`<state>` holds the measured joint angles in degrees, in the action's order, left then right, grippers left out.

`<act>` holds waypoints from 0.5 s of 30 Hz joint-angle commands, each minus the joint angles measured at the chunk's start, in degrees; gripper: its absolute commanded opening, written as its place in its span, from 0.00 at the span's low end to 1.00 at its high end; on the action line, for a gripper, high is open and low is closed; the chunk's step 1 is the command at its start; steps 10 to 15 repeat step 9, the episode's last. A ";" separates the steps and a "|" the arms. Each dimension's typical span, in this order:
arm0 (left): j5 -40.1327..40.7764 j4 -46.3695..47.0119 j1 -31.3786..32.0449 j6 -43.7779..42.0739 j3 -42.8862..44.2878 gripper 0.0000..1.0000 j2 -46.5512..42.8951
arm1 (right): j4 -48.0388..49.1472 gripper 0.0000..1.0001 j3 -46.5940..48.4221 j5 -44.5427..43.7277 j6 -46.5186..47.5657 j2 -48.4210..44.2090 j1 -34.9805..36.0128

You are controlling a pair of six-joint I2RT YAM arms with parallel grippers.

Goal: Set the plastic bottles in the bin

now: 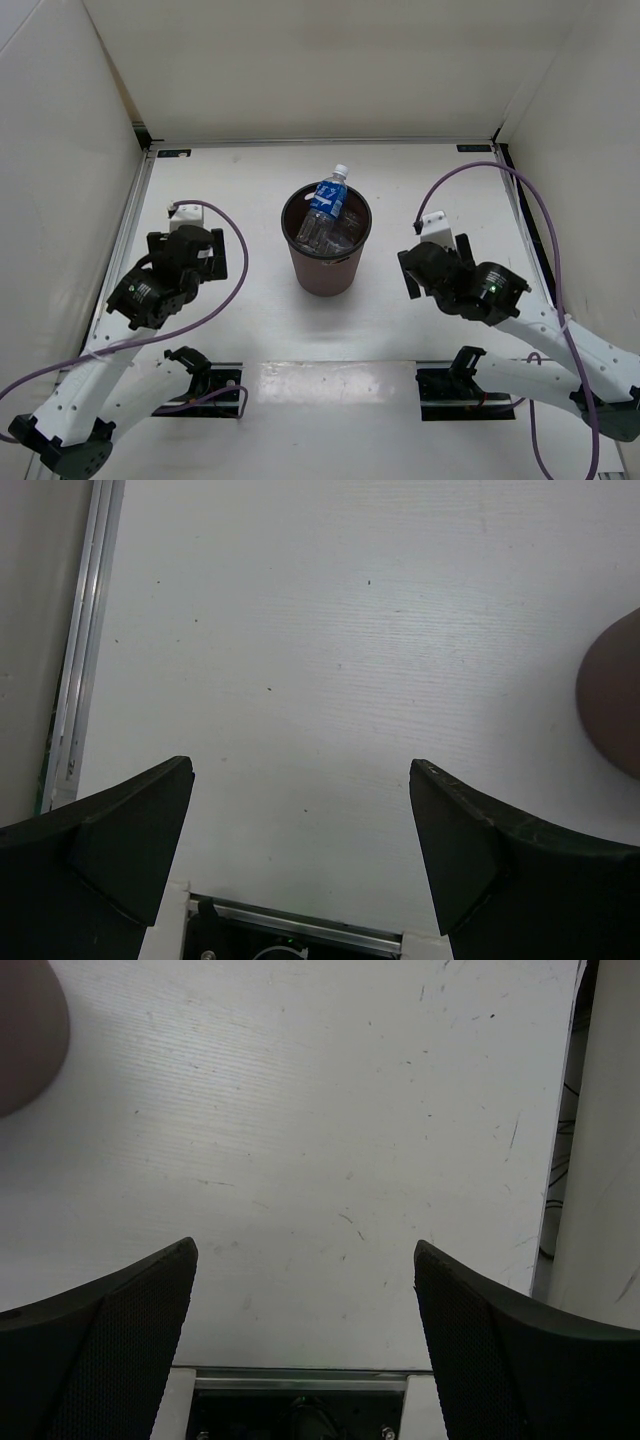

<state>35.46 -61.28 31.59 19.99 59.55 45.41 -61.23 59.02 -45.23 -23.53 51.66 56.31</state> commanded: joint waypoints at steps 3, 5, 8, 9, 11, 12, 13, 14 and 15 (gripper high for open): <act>-0.04 -0.77 -0.39 0.40 1.71 1.00 0.73 | 1.20 0.90 -0.05 0.23 0.85 -1.30 -1.03; 0.13 -0.95 -0.31 0.67 1.89 1.00 1.09 | 1.03 0.90 0.12 0.06 0.59 -1.30 -1.29; 0.83 -1.56 -0.39 0.84 2.24 1.00 1.35 | 1.12 0.90 0.04 0.67 0.85 -1.56 -3.84; 1.27 -2.35 -0.31 1.02 2.59 1.00 1.79 | 1.20 0.90 0.12 0.85 0.94 -1.47 -4.97; 1.27 -2.35 -0.31 1.02 2.59 1.00 1.79 | 1.20 0.90 0.12 0.85 0.94 -1.47 -4.97; 1.27 -2.35 -0.31 1.02 2.59 1.00 1.79 | 1.20 0.90 0.12 0.85 0.94 -1.47 -4.97; 1.27 -2.35 -0.31 1.02 2.59 1.00 1.79 | 1.20 0.90 0.12 0.85 0.94 -1.47 -4.97; 1.27 -2.35 -0.31 1.02 2.59 1.00 1.79 | 1.20 0.90 0.12 0.85 0.94 -1.47 -4.97; 1.27 -2.35 -0.31 1.02 2.59 1.00 1.79 | 1.20 0.90 0.12 0.85 0.94 -1.47 -4.97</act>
